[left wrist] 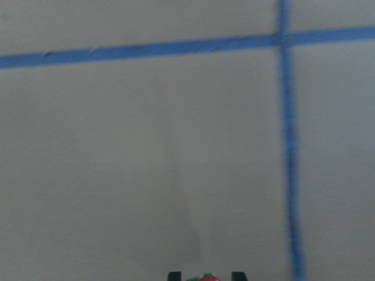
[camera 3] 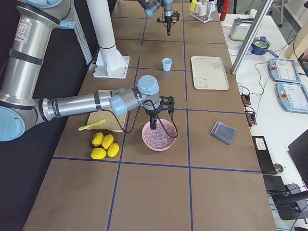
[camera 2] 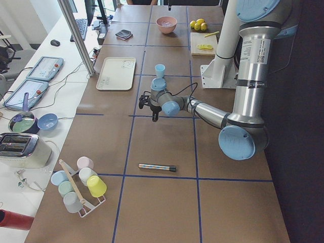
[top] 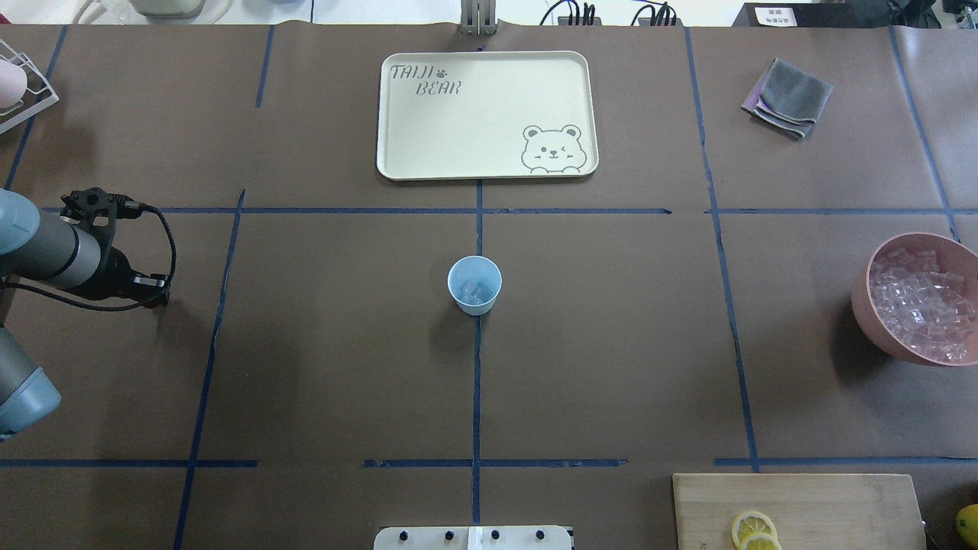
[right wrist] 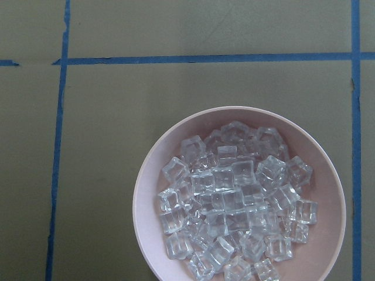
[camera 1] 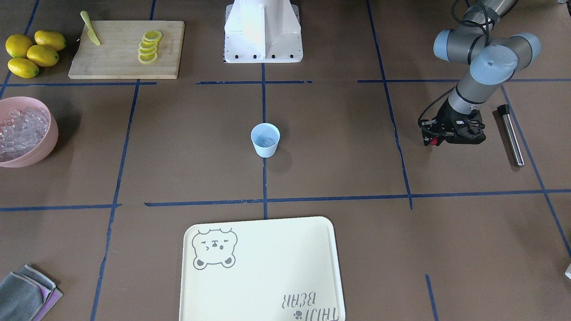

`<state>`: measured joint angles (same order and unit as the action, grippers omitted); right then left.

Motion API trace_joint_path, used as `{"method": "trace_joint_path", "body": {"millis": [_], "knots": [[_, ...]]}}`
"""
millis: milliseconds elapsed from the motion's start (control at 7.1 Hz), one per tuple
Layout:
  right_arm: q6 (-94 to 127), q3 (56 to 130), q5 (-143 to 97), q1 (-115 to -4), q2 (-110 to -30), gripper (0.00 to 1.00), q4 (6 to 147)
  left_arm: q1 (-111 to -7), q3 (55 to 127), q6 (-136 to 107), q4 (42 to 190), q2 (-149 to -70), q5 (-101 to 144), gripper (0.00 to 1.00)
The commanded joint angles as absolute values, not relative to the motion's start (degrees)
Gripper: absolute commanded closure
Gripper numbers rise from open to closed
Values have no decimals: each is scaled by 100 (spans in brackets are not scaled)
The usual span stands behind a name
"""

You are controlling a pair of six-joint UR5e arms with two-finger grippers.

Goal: Mash ice and strawberries in cup
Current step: 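Carry the strawberry with the left gripper over the blue cup and release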

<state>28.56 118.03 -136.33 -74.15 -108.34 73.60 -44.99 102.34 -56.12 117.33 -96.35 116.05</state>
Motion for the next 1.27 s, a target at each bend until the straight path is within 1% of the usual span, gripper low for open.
{"method": "trace_joint_path", "body": {"millis": [0,422,563,845,1126], "knots": [[2856,11795,-13588,-7409,-10811,1,7356,-4282,10266,-6691,11707,-10787,11776,100],[2856,11795,-13588,-7409,-10793,1,7356,-3238,9968,-7907,11532,-12283,11105,100],[2856,11795,-13588,-7409,-10793,1,7356,-3139,9793,-7910,11496,-12557,10805,100],[2856,11839,-13588,-7418,-10828,1,7339,-2919,9555,-7919,11505,-12866,10356,99],[2856,11839,-13597,-7418,-10837,1,7330,-2830,9501,-7928,11505,-12893,10143,94]]}}
